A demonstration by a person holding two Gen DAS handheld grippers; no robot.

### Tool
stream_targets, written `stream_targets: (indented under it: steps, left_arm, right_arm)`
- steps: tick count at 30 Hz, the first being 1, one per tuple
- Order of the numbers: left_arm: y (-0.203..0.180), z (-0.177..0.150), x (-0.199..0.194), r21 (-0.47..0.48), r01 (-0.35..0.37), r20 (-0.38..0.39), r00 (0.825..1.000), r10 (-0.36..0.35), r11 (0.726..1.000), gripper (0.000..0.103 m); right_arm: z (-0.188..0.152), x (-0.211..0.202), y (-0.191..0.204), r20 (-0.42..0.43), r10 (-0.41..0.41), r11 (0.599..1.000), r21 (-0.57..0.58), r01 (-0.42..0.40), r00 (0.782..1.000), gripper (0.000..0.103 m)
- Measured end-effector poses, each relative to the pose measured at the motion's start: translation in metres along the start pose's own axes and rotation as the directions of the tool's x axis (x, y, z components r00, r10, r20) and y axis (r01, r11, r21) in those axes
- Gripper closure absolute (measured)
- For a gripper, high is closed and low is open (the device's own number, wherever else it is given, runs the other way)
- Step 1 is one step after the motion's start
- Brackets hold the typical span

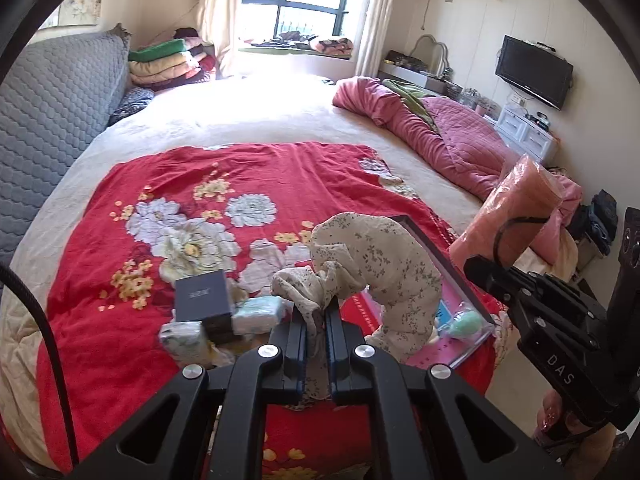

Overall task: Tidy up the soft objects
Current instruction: 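Carry the scrunchie with the left tool toward the tray while the right tool carries the pink roll there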

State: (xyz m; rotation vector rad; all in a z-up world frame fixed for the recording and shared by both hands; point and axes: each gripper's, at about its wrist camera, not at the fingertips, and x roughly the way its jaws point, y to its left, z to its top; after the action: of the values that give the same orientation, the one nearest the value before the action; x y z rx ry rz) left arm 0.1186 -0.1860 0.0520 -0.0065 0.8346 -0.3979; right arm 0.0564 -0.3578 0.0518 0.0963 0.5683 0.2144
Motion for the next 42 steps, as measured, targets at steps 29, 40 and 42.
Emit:
stream_targets:
  steps: [29,40,42]
  left_arm:
    - [-0.096,-0.009,0.168,0.143,0.050,-0.291,0.957,-0.006,0.989,0.095]
    - [-0.094,-0.018,0.198,0.129,0.038,-0.365,0.931,0.012,0.991,0.093]
    - [-0.093,-0.018,0.201,0.124,0.037,-0.370,0.929,0.012,0.992,0.093]
  right_arm:
    - [-0.095,0.056,-0.131,-0.376,-0.018,0.953,0.276,0.130,0.927,0.092]
    - [-0.123,0.082,-0.135,-0.476,0.025,0.932,0.330,0.152,0.879,0.089]
    - [-0.123,0.084,-0.135,-0.476,0.027,0.930,0.334,0.153,0.879,0.089]
